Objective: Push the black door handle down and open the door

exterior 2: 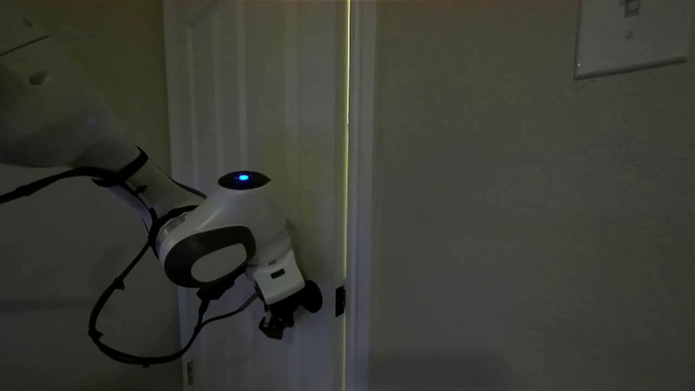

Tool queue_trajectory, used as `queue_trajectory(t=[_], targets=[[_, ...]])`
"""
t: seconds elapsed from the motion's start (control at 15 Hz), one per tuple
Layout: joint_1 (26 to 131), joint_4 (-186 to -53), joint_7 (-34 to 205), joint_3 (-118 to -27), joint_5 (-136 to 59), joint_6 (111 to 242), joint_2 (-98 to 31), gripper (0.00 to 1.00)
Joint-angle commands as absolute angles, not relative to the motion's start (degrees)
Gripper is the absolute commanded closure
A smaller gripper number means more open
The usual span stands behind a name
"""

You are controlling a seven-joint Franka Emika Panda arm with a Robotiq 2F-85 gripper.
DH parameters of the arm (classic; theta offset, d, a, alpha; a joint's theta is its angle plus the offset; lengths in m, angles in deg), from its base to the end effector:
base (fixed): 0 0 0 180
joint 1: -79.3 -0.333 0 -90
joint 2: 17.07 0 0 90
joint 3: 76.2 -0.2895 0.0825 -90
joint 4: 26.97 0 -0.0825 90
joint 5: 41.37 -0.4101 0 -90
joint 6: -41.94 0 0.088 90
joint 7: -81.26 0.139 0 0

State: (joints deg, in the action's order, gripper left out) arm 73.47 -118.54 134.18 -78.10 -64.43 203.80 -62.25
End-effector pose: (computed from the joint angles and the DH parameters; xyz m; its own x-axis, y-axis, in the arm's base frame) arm 0.7366 0.0812 0.1455 0.4024 -0.9154 -0.0121 -0.8127 -0.3511 -0.4650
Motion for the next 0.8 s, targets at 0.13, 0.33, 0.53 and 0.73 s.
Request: queue_trajectory(t=[0.13, 0.33, 0.53, 0.73], targets=[[75.50, -132.53, 127.22, -82.58, -66.19, 204.71, -52.24, 0.93], [75.50, -137.81, 127.98, -82.97, -67.23, 203.55, -48.35, 0.94], [75.33, -144.79, 128.47, -83.63, -68.33, 203.50, -42.91, 0.94], [76.73, -151.31, 125.03, -87.02, -71.54, 205.30, -37.19, 0.67]])
